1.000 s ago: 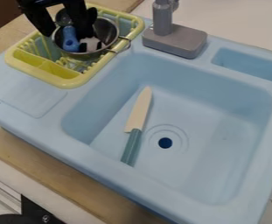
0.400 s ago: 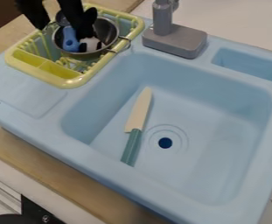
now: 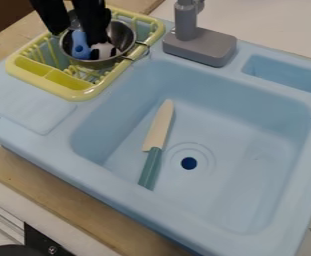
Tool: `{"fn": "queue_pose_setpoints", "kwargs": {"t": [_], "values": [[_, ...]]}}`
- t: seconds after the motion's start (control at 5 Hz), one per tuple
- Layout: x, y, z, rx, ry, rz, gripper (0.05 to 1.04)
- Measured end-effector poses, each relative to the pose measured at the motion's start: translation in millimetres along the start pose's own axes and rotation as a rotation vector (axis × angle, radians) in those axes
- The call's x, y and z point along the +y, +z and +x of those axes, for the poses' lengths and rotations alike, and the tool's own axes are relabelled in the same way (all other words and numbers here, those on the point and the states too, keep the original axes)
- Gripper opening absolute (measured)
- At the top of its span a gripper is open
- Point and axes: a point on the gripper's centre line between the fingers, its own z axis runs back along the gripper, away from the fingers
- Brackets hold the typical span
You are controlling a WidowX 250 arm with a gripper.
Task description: Put the ladle spoon in the silver top
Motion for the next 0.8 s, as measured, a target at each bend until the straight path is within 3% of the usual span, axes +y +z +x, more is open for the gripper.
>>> {"fn": "queue_pose_setpoints", "kwargs": {"t": [0.4, 0.6, 0.8], "values": [[-33.5, -16.2, -19.4, 0.059, -0.453, -0.068, 0.999], [-47.1, -18.7, -24.4, 0.084, -0.555, -0.036, 0.999], [-57.5, -21.6, -23.4, 0.08, -0.627, -0.044, 0.999]]}}
